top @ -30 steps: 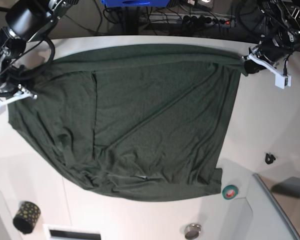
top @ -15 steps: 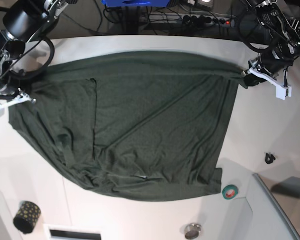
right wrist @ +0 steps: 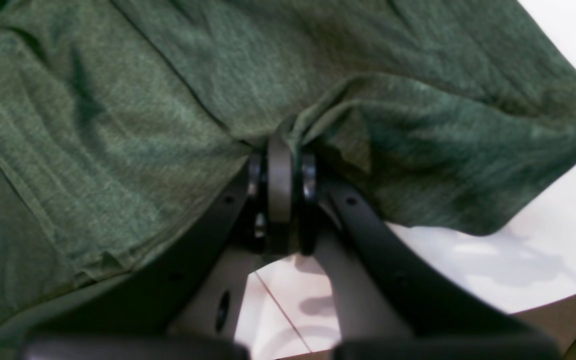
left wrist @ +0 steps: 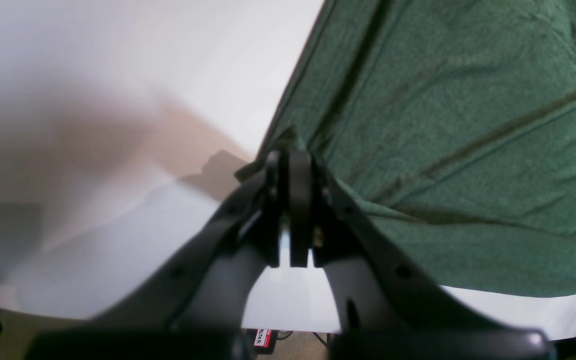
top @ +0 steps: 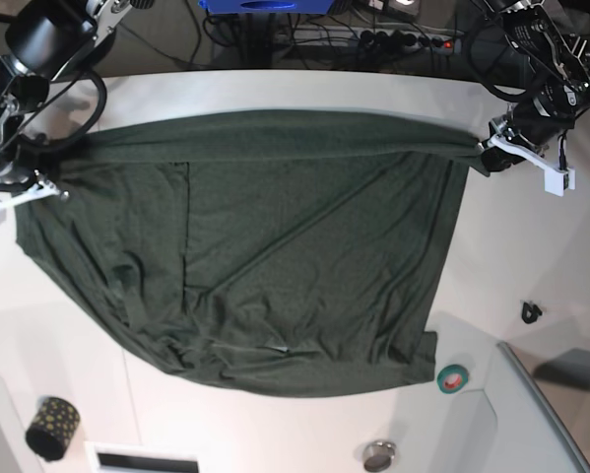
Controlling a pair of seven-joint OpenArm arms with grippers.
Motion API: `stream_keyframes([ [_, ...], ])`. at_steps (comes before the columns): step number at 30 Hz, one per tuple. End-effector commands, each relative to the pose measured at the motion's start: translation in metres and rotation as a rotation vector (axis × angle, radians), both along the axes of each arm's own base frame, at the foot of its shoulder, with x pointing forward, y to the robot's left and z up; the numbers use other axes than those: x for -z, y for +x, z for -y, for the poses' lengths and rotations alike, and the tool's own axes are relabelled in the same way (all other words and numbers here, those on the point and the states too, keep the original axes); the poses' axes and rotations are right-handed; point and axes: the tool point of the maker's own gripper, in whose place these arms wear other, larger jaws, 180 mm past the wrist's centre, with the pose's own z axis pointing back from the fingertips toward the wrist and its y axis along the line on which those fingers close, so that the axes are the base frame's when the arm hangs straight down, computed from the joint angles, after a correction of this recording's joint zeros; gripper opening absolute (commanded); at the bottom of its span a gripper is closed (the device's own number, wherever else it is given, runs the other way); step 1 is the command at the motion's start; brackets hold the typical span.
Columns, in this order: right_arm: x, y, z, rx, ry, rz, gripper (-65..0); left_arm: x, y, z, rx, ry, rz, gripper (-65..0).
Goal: Layout the t-shirt on the table in an organized manner, then fold the t-shirt properly
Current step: 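Pull the shirt edge taut with both grippers, stretching it apart, then drag the held shirt edge with both grippers, straightening it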
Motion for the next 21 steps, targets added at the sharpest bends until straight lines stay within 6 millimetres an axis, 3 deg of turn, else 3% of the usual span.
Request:
stream_keyframes([
  [1, -0.010, 0.011, 0.009, 0.006, -0.025, 0.043, -64.4, -0.010, 0.008, -0.005, -0.001, 0.014, 0.039, -65.0],
  [21, -0.013, 0.007, 0.019, 0.051, -0.029, 0.053, -64.2, -0.010, 0.007, -0.007, -0.011, 0.015, 0.042, -65.0],
])
